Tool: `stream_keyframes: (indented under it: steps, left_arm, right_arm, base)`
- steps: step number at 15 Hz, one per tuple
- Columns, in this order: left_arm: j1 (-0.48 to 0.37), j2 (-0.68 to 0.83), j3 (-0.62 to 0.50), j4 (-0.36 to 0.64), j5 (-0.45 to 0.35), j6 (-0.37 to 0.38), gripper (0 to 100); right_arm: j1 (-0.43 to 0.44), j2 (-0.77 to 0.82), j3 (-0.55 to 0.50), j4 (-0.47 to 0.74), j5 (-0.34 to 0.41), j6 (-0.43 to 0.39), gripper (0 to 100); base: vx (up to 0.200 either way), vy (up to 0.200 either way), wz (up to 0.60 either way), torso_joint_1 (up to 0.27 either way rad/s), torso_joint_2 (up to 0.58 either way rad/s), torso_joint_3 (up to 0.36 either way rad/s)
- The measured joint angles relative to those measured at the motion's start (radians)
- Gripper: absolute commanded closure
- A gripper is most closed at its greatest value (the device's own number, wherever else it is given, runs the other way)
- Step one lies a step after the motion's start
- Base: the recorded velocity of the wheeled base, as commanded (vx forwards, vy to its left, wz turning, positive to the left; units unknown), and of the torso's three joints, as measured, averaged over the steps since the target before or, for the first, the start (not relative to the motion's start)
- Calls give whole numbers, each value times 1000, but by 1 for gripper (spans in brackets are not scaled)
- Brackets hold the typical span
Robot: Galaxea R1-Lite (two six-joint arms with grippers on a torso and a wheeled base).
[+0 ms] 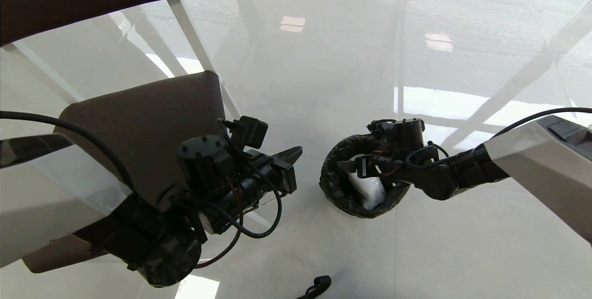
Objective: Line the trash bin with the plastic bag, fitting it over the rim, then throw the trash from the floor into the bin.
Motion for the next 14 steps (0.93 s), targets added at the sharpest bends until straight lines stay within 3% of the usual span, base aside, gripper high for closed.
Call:
stream_keyframes:
  steps: [1, 9, 14]
  left_arm:
    - [0, 0, 0, -1, 0, 0, 100]
    - [0, 0, 2, -1, 0, 0, 100]
    - [0, 0, 6, -3, 0, 1, 100]
  right_arm:
    - [0, 4, -2, -1, -8, -3, 100]
    - [-8, 82, -50, -5, -68, -12, 100]
    - [-36, 194, -90, -121, -73, -50, 100]
  base:
    - [0, 0, 0, 0, 0, 0]
    - [0, 0, 0, 0, 0, 0]
    - [0, 0, 0, 0, 0, 0]
